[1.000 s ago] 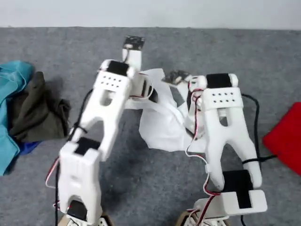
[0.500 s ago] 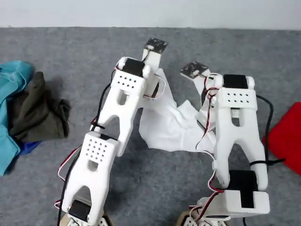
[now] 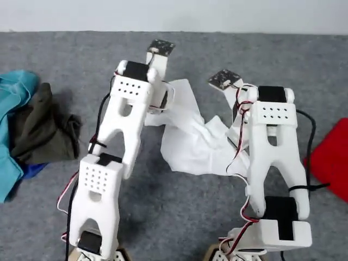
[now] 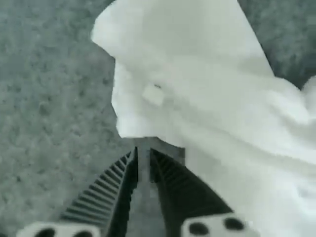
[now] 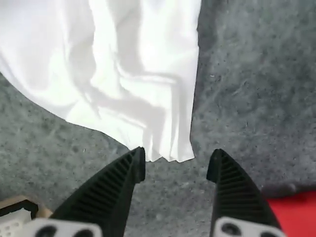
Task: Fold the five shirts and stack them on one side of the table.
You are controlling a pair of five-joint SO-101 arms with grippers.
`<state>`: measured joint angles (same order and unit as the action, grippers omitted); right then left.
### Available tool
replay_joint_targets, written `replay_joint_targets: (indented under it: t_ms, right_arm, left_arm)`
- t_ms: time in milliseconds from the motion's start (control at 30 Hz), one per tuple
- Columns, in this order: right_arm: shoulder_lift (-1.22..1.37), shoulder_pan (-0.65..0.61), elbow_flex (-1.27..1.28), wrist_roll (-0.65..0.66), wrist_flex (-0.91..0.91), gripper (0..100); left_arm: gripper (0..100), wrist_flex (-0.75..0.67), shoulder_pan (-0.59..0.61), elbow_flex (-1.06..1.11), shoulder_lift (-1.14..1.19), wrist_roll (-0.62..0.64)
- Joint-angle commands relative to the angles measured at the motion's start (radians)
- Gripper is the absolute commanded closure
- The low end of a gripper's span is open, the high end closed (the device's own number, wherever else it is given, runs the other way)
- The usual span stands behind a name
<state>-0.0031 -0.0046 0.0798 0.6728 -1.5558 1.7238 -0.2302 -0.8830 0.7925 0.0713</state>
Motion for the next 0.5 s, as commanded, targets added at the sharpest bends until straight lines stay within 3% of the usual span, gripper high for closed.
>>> replay_joint_targets:
  t_ms: [0, 67, 133, 300, 467]
  right_arm:
    - [-0.004, 0.007, -0.003, 0.006, 0.012, 78.6]
    - [-0.004, 0.007, -0.003, 0.006, 0.01, 78.6]
    - [-0.004, 0.007, -0.003, 0.006, 0.01, 78.6]
    - [-0.004, 0.007, -0.003, 0.006, 0.01, 78.6]
    - [-0.004, 0.008, -0.003, 0.006, 0.01, 78.6]
  left_arm:
    - [75, 0.034, -0.063, 0.136, -0.172, 0.256]
    - [65, 0.034, -0.061, 0.197, -0.212, 0.353]
    - [62, 0.032, -0.06, 0.248, -0.235, 0.39]
    - [68, -0.02, -0.06, 0.278, -0.186, 0.394]
    - [75, -0.064, -0.069, 0.147, -0.069, 0.394]
